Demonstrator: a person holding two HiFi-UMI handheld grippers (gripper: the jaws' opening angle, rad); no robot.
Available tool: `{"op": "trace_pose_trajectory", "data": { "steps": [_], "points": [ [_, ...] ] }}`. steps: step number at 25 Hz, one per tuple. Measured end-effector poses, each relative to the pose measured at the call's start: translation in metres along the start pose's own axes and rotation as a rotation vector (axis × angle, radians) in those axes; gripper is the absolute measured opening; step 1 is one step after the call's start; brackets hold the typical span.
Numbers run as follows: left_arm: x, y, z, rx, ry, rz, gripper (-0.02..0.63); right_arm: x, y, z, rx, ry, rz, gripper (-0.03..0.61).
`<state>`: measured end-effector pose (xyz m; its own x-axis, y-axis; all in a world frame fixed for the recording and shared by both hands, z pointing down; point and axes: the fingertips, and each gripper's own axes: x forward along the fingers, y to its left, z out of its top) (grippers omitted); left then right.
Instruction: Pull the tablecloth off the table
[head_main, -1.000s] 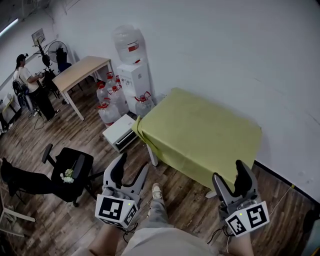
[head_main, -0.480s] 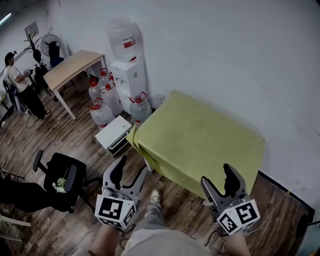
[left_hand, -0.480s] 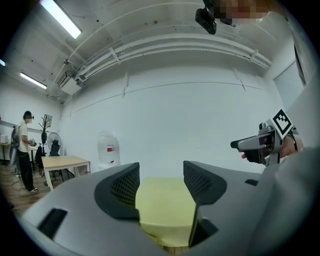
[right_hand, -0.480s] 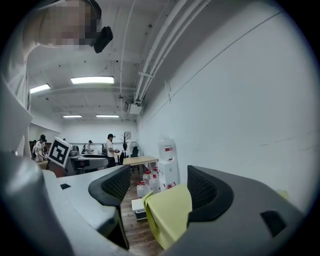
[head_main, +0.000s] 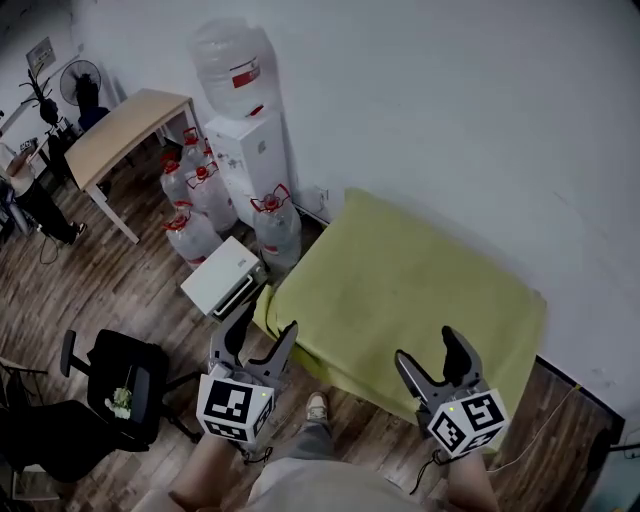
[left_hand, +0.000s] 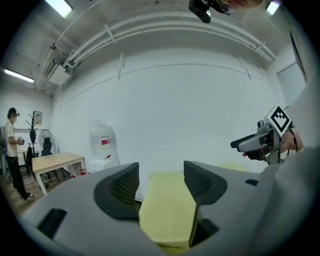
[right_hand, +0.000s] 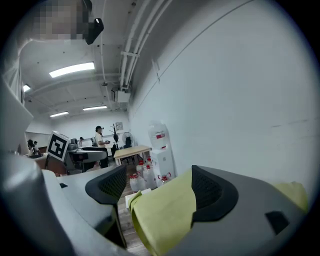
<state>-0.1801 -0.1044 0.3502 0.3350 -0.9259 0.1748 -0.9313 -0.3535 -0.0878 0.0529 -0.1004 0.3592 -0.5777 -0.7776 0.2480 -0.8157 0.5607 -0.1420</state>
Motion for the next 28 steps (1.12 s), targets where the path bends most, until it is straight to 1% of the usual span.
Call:
{"op": "trace_pose_trajectory", "data": {
  "steps": [4, 8, 9, 11, 13, 15, 18, 20, 23, 24, 28],
  "points": [
    [0.066, 0.029, -0.020, -0.021, 0.042, -0.047, 0.285, 0.066, -0.041, -0.004, 0.000, 0.029, -0.062, 0.408],
    [0.119, 0.046, -0.035, -0.034, 0.085, -0.100, 0.287, 0.116, -0.088, -0.004, 0.008, 0.048, -0.141, 0.413],
    [0.131, 0.050, -0.036, -0.034, 0.084, -0.111, 0.287, 0.128, -0.098, -0.002, 0.006, 0.050, -0.154, 0.414],
    [0.157, 0.058, -0.034, -0.049, 0.055, -0.130, 0.287, 0.150, -0.116, -0.001, 0.003, 0.057, -0.171, 0.419],
    [0.182, 0.063, -0.031, -0.095, 0.020, -0.154, 0.287, 0.171, -0.133, -0.005, 0.004, 0.075, -0.184, 0.428],
    [0.207, 0.063, -0.036, -0.121, 0.024, -0.178, 0.291, 0.188, -0.150, -0.013, 0.012, 0.103, -0.199, 0.437],
    [0.242, 0.059, -0.051, -0.094, 0.068, -0.203, 0.308, 0.209, -0.175, -0.031, 0.022, 0.145, -0.217, 0.443],
    [0.264, 0.055, -0.062, -0.096, 0.092, -0.211, 0.321, 0.221, -0.189, -0.045, 0.027, 0.175, -0.225, 0.446],
    [0.292, 0.053, -0.082, -0.179, 0.100, -0.215, 0.325, 0.237, -0.212, -0.069, 0.043, 0.216, -0.243, 0.454],
    [0.300, 0.052, -0.092, -0.200, 0.114, -0.215, 0.325, 0.242, -0.218, -0.076, 0.053, 0.226, -0.246, 0.454],
    [0.330, 0.041, -0.135, -0.219, 0.207, -0.212, 0.325, 0.258, -0.251, -0.101, 0.069, 0.267, -0.272, 0.459]
  ]
}}
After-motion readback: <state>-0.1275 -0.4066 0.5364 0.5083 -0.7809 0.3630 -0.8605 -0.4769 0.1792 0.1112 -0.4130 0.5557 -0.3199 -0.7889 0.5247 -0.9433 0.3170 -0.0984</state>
